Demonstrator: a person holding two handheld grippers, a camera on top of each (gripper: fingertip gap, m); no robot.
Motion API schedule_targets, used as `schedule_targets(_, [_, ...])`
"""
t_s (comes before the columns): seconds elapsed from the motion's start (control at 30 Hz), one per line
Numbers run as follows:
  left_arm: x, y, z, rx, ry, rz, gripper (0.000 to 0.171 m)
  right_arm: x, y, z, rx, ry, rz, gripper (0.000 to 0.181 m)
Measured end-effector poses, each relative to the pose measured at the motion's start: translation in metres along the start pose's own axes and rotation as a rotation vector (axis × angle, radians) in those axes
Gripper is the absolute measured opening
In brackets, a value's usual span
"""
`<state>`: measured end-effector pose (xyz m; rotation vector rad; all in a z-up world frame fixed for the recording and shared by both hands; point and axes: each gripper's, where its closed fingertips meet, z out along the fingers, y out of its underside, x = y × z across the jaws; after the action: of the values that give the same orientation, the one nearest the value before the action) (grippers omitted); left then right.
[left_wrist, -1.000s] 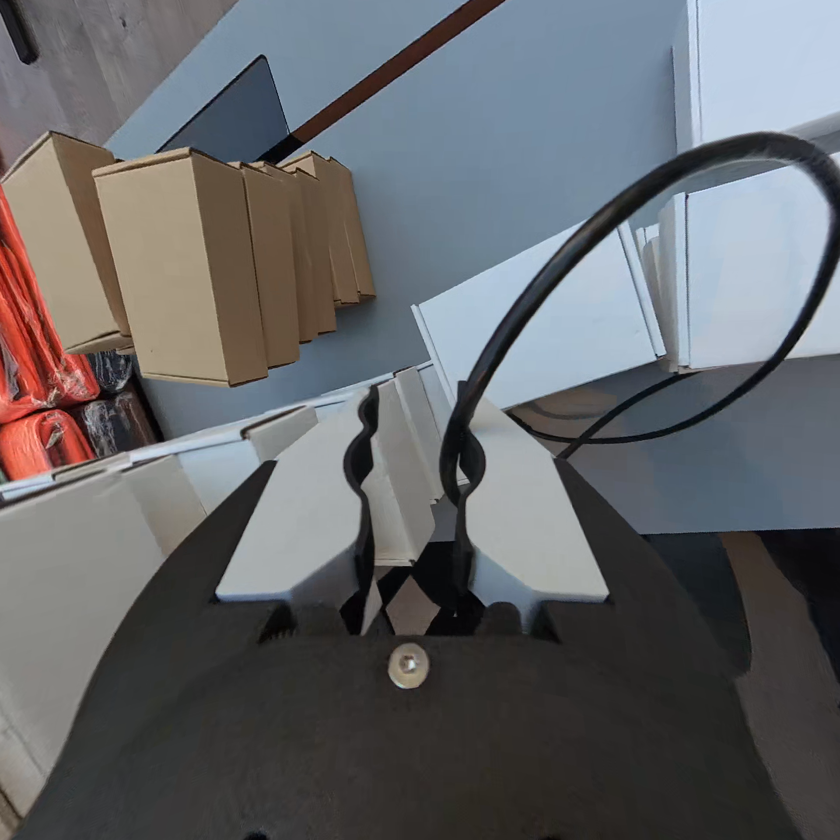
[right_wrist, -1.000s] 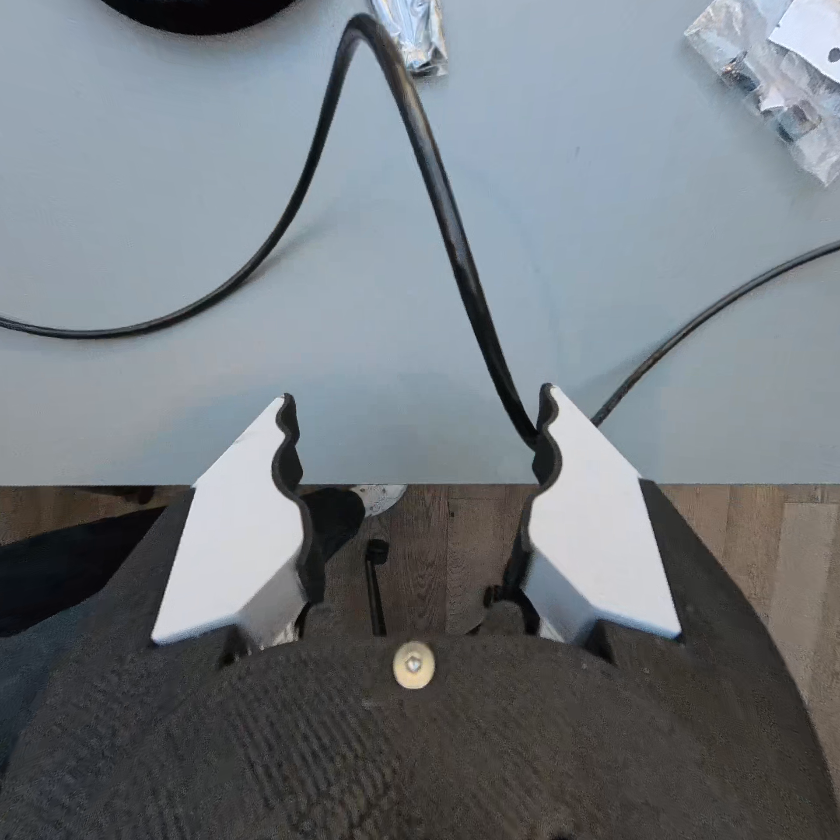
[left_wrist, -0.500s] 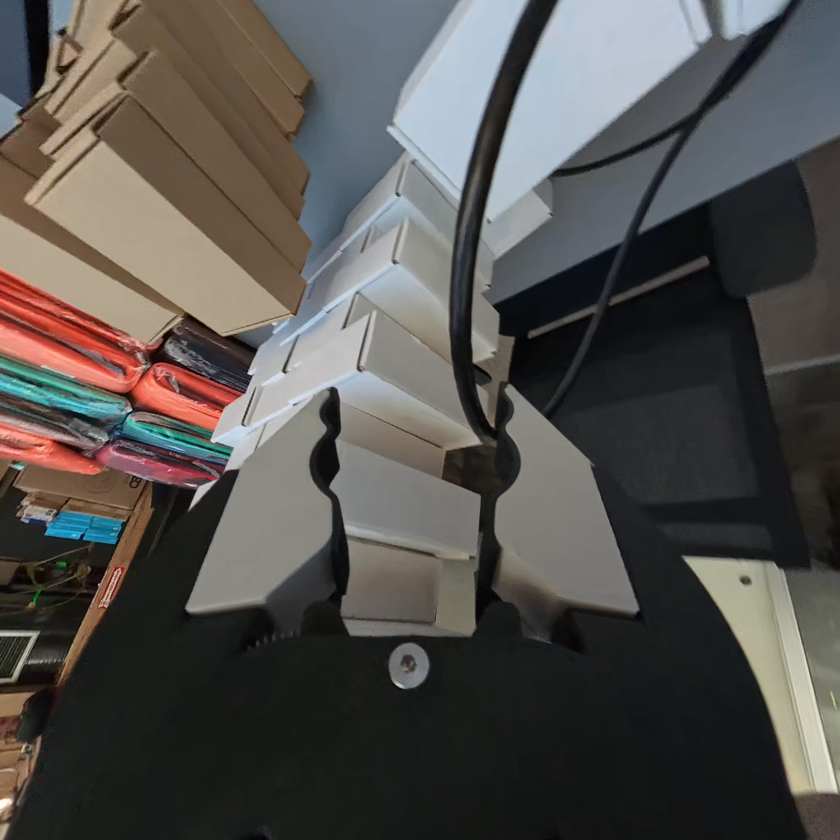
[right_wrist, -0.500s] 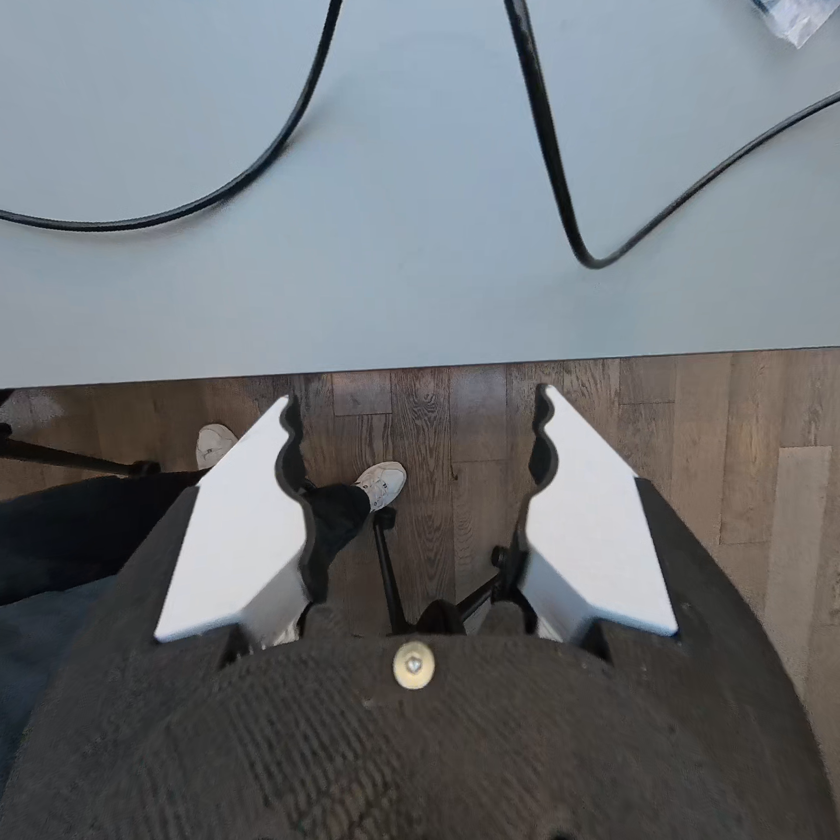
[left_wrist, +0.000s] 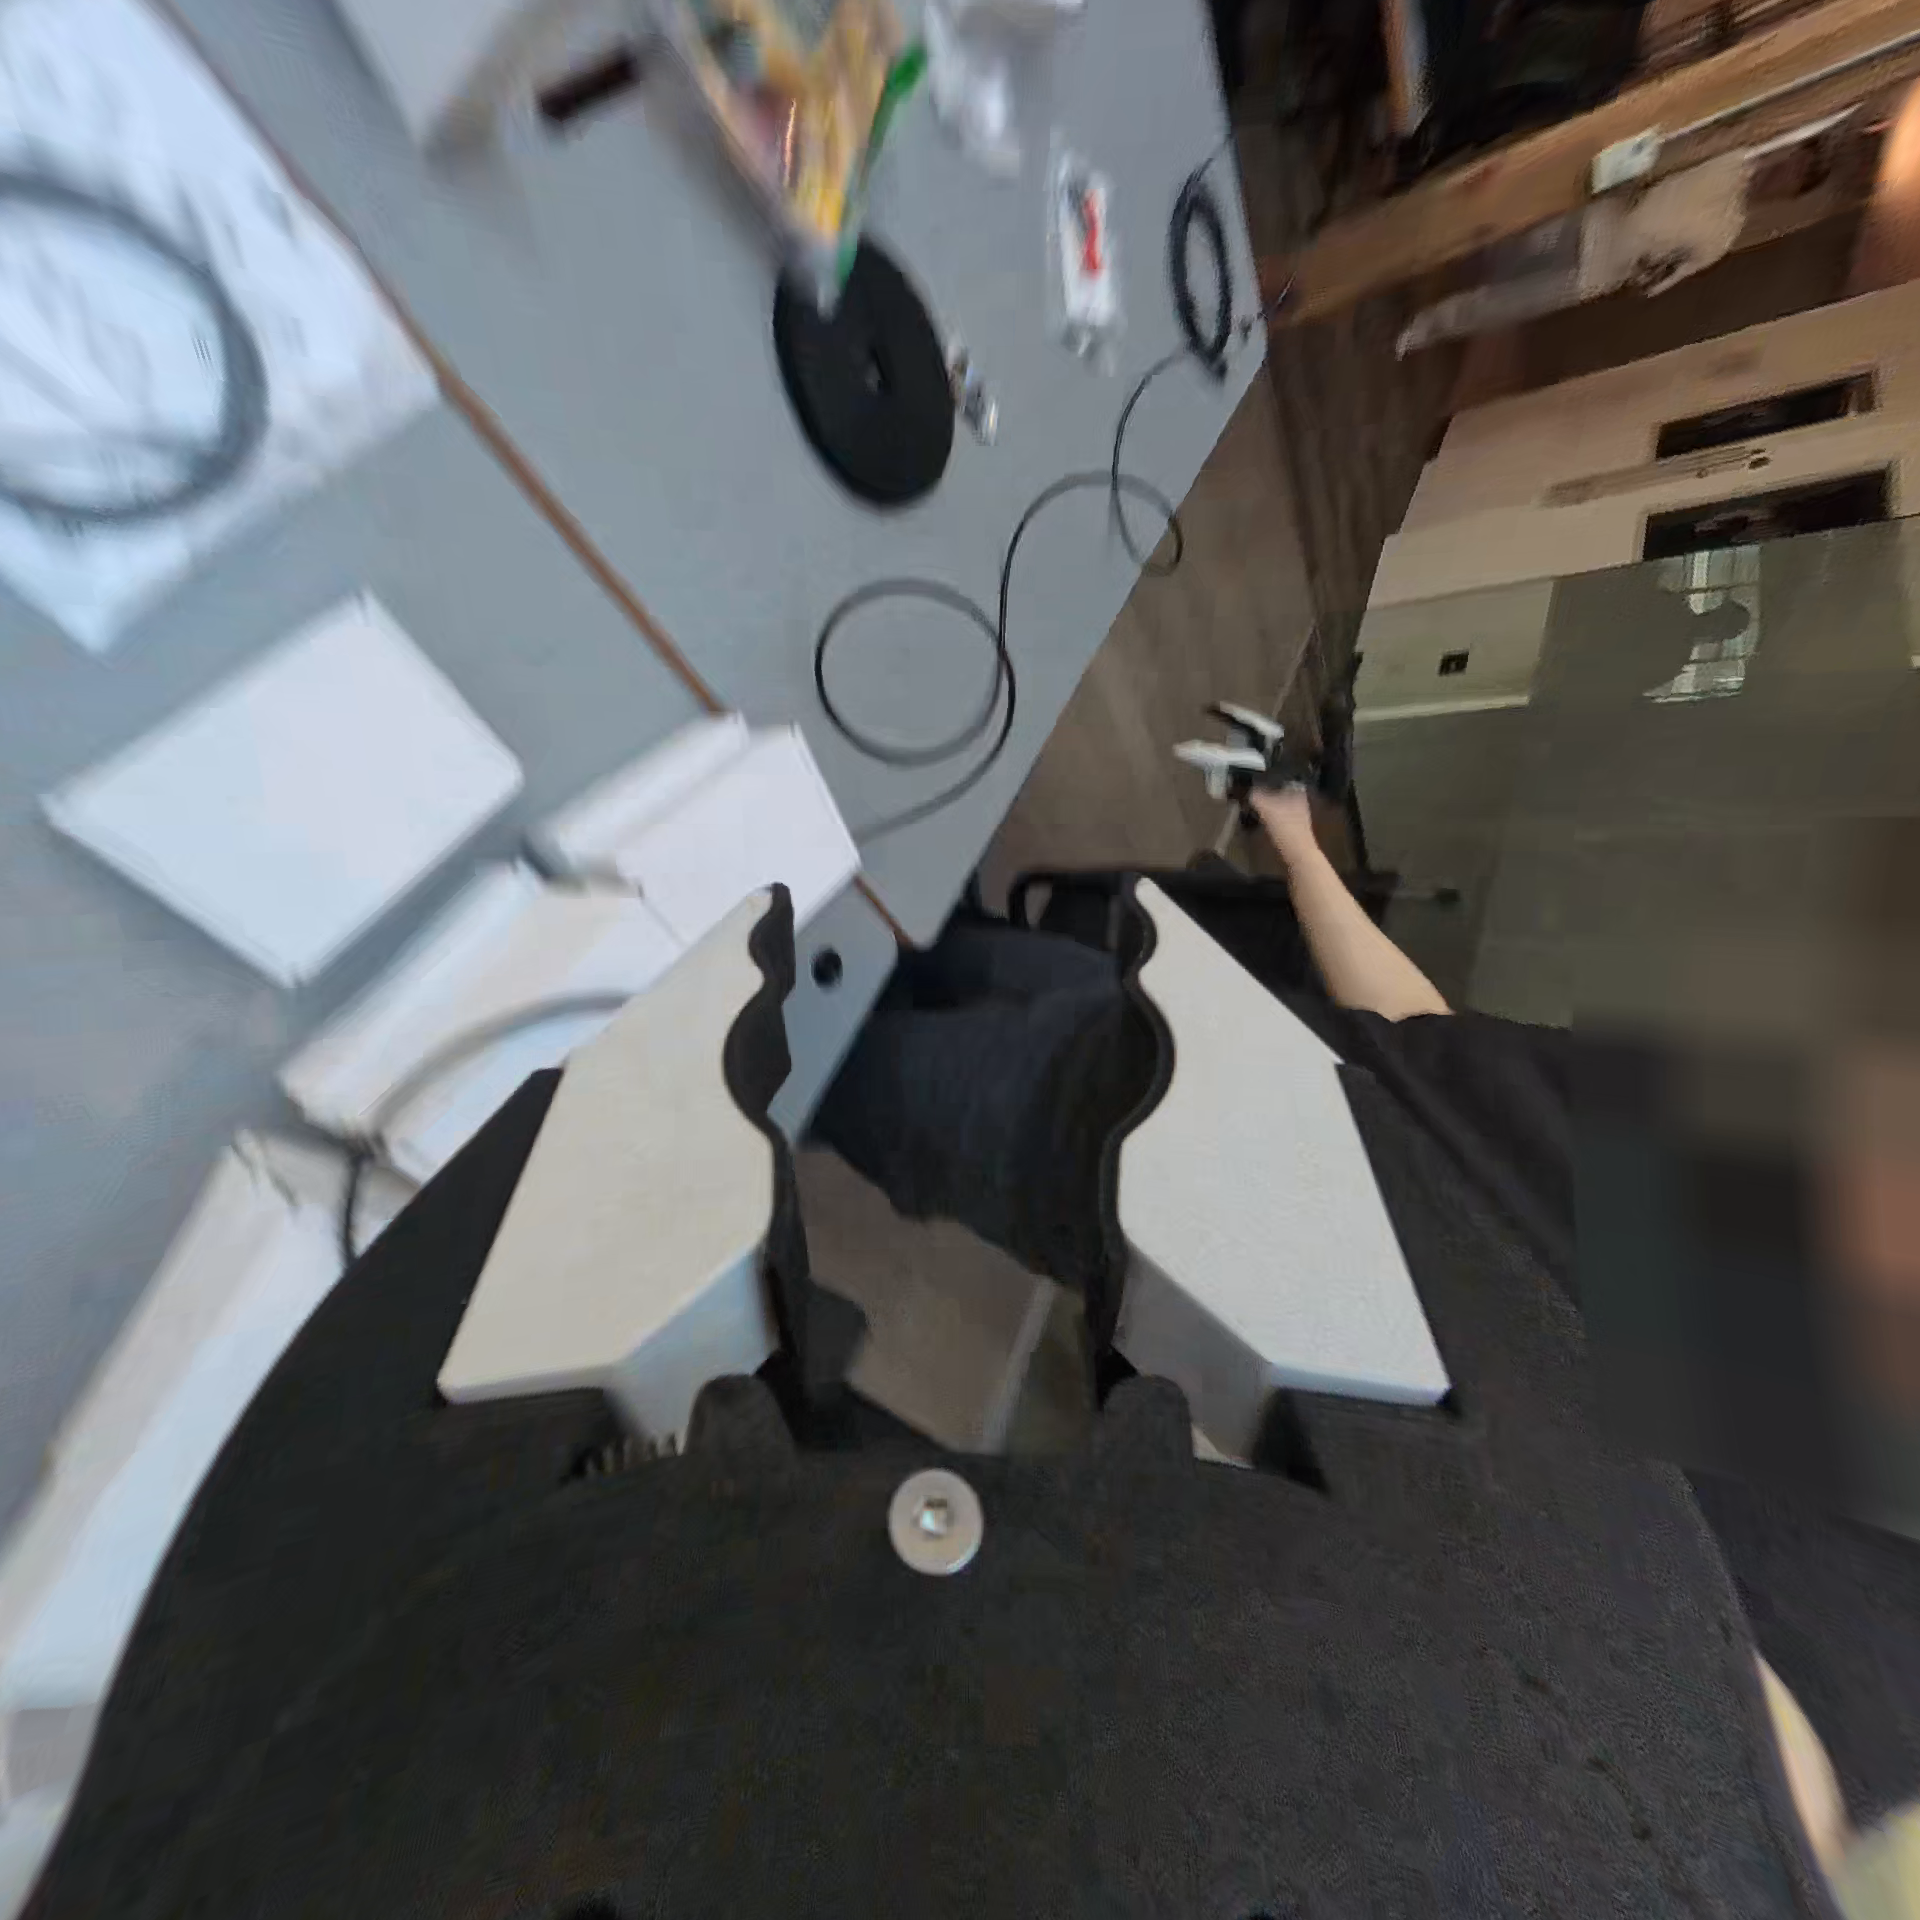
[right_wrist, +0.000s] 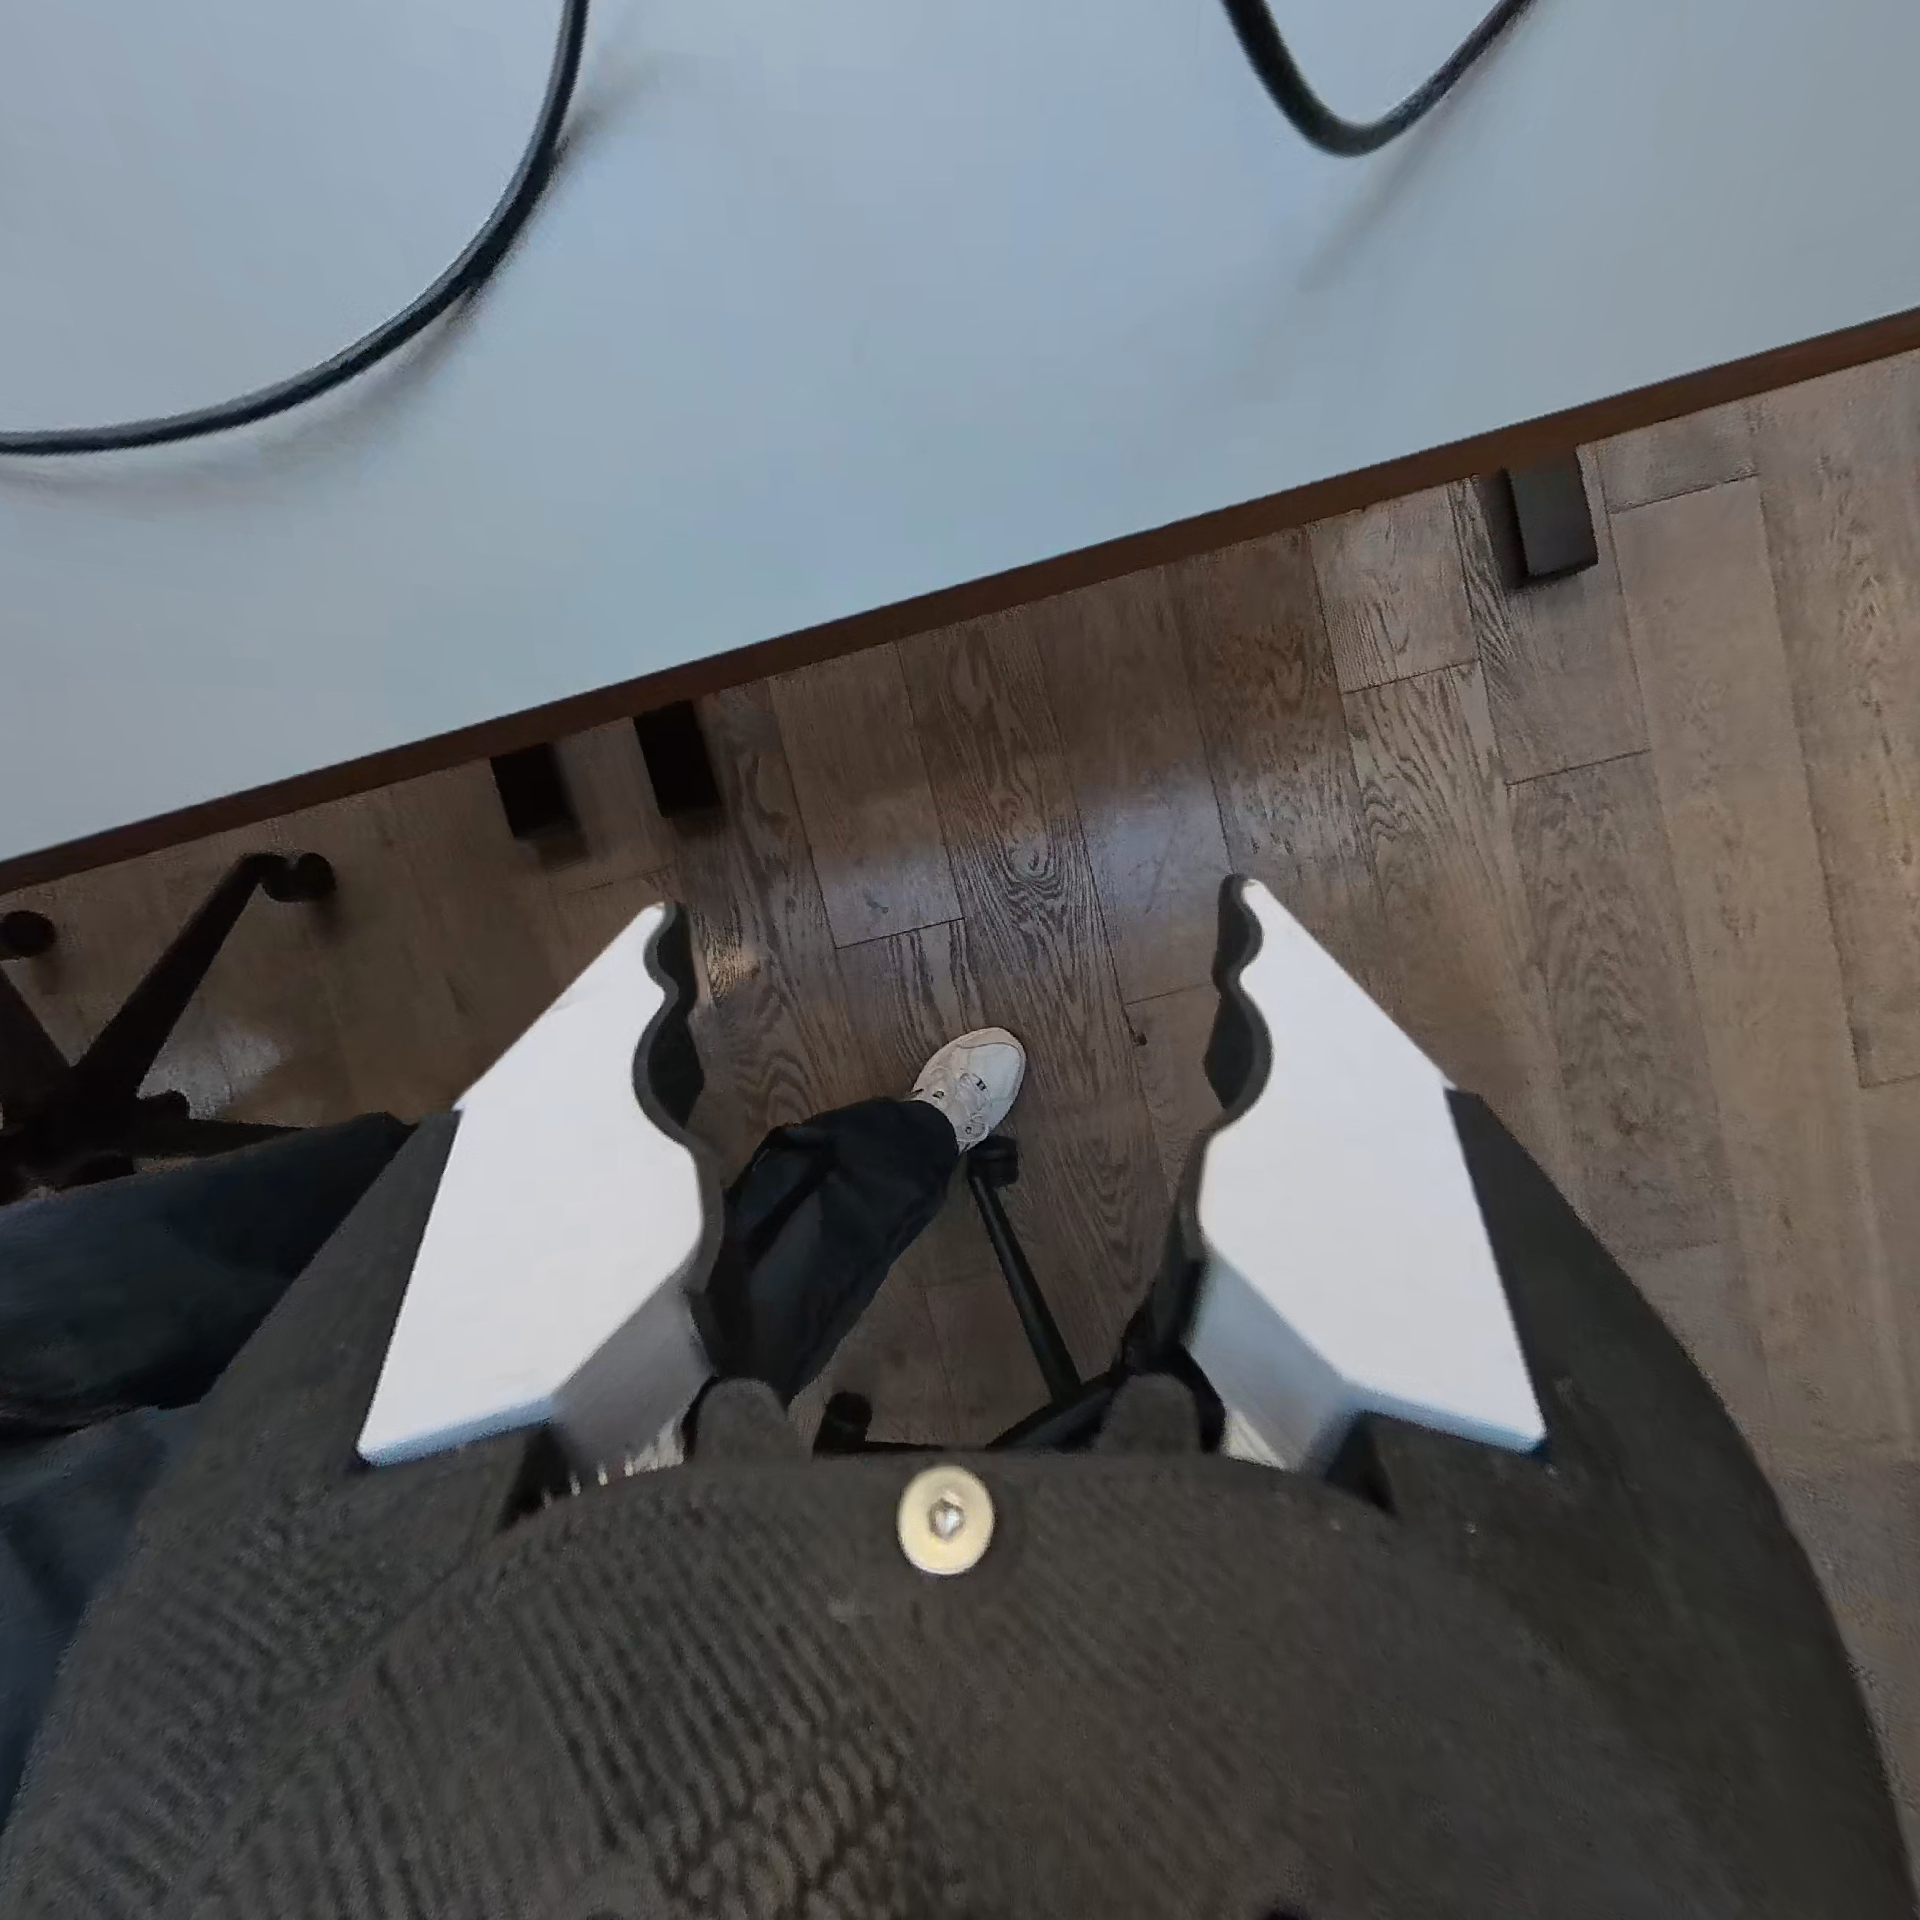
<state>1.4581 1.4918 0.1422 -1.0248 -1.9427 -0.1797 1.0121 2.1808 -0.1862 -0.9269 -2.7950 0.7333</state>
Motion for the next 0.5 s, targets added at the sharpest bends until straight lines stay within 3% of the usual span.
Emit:
schedule_targets(0.07, [0.017, -0.029, 0.018, 0.221, 0.009, 0.220, 0.062, -0.003, 0.003, -0.004, 0.022, -0.003, 0.010, 0.099])
schedule_targets(0.17, [0.049, -0.053, 0.062, 0.443, -0.035, 0.488, 0.065, 0.004, 0.003, -0.013, 0.052, 0.015, 0.007, 0.098])
schedule_targets(0.3, [0.109, -0.095, 0.147, 0.750, -0.255, 0.861, 0.077, 0.049, -0.029, -0.031, 0.176, 0.105, -0.017, 0.096])
schedule_targets(0.37, [0.153, -0.113, 0.206, 0.919, -0.314, 1.011, 0.060, 0.084, -0.051, -0.039, 0.250, 0.162, -0.025, 0.095])
schedule_targets(0.4, [0.170, -0.118, 0.247, 0.904, -0.301, 1.034, 0.053, 0.104, -0.060, -0.042, 0.278, 0.187, -0.027, 0.095])
schedule_targets(0.5, [0.222, -0.121, 0.386, 0.728, -0.081, 0.880, 0.072, 0.177, -0.084, -0.043, 0.344, 0.238, -0.016, 0.092])
